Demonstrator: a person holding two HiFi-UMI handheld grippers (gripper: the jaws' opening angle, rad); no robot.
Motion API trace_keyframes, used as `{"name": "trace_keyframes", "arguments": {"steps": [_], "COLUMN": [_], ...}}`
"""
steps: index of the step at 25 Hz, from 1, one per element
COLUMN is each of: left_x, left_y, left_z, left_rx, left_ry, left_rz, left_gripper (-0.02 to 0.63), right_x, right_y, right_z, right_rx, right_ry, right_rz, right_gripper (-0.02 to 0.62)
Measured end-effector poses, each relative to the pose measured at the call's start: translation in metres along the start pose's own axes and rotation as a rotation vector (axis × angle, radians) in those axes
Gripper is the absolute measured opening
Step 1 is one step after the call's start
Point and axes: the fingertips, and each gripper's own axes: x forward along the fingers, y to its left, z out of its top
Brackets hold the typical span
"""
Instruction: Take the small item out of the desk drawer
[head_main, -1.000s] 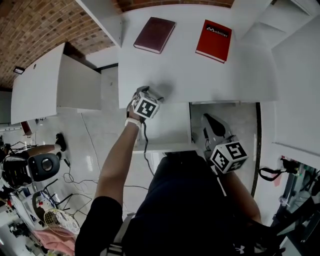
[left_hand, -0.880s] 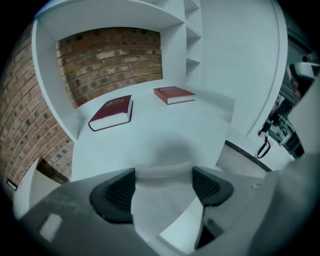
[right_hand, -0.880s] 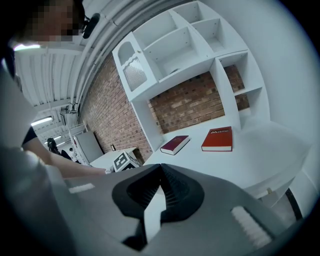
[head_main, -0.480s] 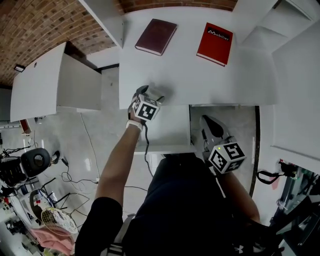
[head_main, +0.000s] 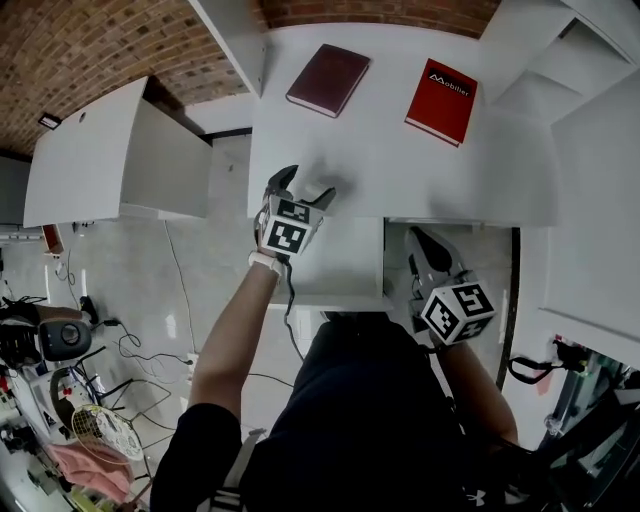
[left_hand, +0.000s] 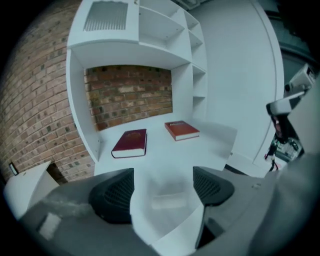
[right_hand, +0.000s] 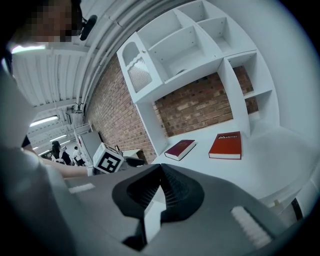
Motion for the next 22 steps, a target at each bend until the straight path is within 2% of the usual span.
{"name": "trace_keyframes", "arguments": {"steps": [4,7,13,17,22], "left_x": [-0.045,-0.084,-0.160,-0.198,-0.228], "left_y": [0.006,0.007,0.004,0.001,-0.007], "left_z": [0.047,0.074,0.126,0.151,0.166], "left_rx": [-0.076,-0.103,-0.108,-0.111,-0.097], "left_ry": [-0.146,-0.248,-0.449,-0.530,-0.582], "left_rz": [0.006,0.016,0.083,0.125,0.162], "left_gripper": [0.371,0.329,0.168,0.112,0.104], "right_x": [0.008,0.013,0.019,0.020,0.015], "right_y": [-0.001,0.004,0.022,0.042,0.066], "right_z": [0.023,0.043,0.089,0.126,0.166], "right_rx": [-0.022,-0.038,-0.081,-0.126,-0.179], "right_ry": [-0.037,-0.069,-0.152,-0.220,-0.296], "right_rz": [0.015,0.030,0.083,0.122,0.174], "right_gripper": [0.003,0.003,0.003,0.003,0.003]}}
